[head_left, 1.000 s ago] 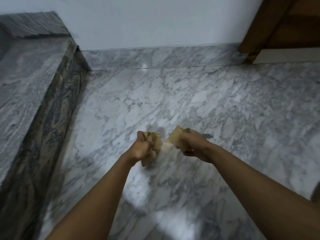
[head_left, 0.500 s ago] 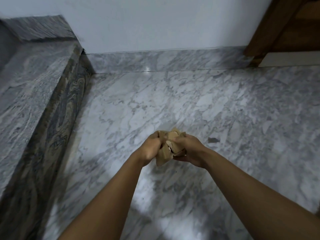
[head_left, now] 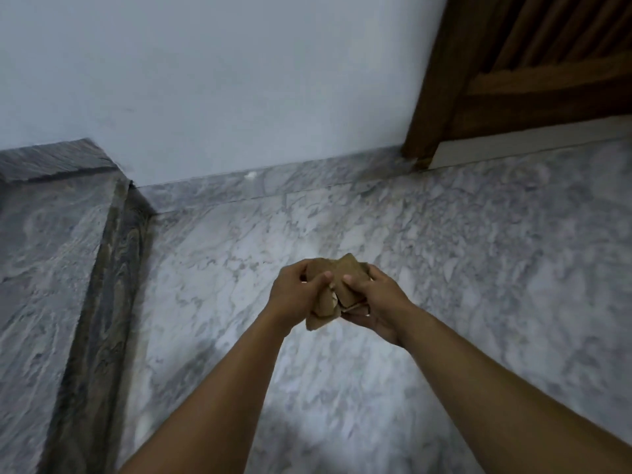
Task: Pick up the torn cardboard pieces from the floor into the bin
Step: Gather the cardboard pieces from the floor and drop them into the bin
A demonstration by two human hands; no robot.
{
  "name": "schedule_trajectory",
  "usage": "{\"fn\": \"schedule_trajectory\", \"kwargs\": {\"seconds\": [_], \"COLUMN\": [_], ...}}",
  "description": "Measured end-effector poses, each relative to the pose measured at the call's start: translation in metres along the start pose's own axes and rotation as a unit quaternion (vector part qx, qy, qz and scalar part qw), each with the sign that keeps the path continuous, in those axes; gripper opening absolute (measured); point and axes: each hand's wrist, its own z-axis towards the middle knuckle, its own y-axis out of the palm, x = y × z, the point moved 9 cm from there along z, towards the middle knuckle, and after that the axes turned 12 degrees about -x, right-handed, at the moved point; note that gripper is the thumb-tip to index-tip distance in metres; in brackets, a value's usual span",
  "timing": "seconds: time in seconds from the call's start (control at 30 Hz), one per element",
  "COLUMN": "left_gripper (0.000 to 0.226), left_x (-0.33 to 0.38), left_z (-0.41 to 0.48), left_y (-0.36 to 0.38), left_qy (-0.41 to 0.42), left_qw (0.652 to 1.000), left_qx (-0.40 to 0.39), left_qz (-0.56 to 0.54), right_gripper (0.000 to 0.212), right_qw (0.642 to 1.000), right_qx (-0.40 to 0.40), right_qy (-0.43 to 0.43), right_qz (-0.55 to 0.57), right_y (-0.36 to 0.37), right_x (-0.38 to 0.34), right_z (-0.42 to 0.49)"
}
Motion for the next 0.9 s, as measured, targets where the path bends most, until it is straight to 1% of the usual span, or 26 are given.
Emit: {"fn": "schedule_trajectory", "kwargs": {"seconds": [0.1,0.23,0.3,0.43,0.5,0.53,0.6,0.7,0.73,0.77,0.8,0.9], "left_gripper": [0.019,0.016,0.016,0.024,0.022,0.024,0.02,0.021,0.019,0.013,0.006,0.017], "left_x": [0.067,0.189,0.25,0.376,0.426,0.456,0.503,0.545,0.551,0.558,0.561,0.577], "left_z": [-0.014,-0.045,-0.069,-0.14,-0.18,-0.203,-0.258,-0.348,-0.378,-0.406,-0.424,-0.488], "left_y": [0.022,0.077,0.109,0.179,0.208,0.223,0.25,0.299,0.319,0.339,0.352,0.412], "left_qy": [0.011,0.014,0.02,0.028,0.031,0.044,0.064,0.088,0.087,0.085,0.08,0.077], "left_qw": [0.999,0.994,0.992,0.976,0.963,0.954,0.934,0.884,0.864,0.846,0.837,0.81], "left_qx": [-0.015,-0.072,-0.103,-0.192,-0.24,-0.261,-0.309,-0.443,-0.483,-0.512,-0.524,-0.547], "left_qz": [0.033,0.084,0.076,0.103,0.121,0.139,0.167,0.121,0.11,0.122,0.138,0.195], "right_gripper": [0.021,0.016,0.017,0.019,0.012,0.01,0.013,0.016,0.014,0.013,0.011,0.008], "right_qw": [0.999,0.989,0.984,0.974,0.968,0.963,0.953,0.94,0.934,0.926,0.92,0.892], "right_qx": [0.044,0.126,0.153,0.197,0.215,0.23,0.258,0.3,0.317,0.335,0.348,0.402], "right_qy": [-0.018,-0.047,-0.058,-0.063,-0.077,-0.084,-0.089,-0.097,-0.099,-0.101,-0.102,-0.113], "right_qz": [0.026,0.054,0.068,0.093,0.104,0.115,0.13,0.133,0.135,0.141,0.148,0.175], "right_y": [-0.008,-0.034,-0.042,-0.054,-0.05,-0.049,-0.039,-0.028,-0.026,-0.026,-0.027,-0.033], "right_x": [-0.047,-0.127,-0.163,-0.232,-0.258,-0.271,-0.283,-0.278,-0.271,-0.263,-0.256,-0.231], "right_z": [-0.056,-0.168,-0.229,-0.37,-0.433,-0.472,-0.545,-0.651,-0.688,-0.728,-0.754,-0.852]}}
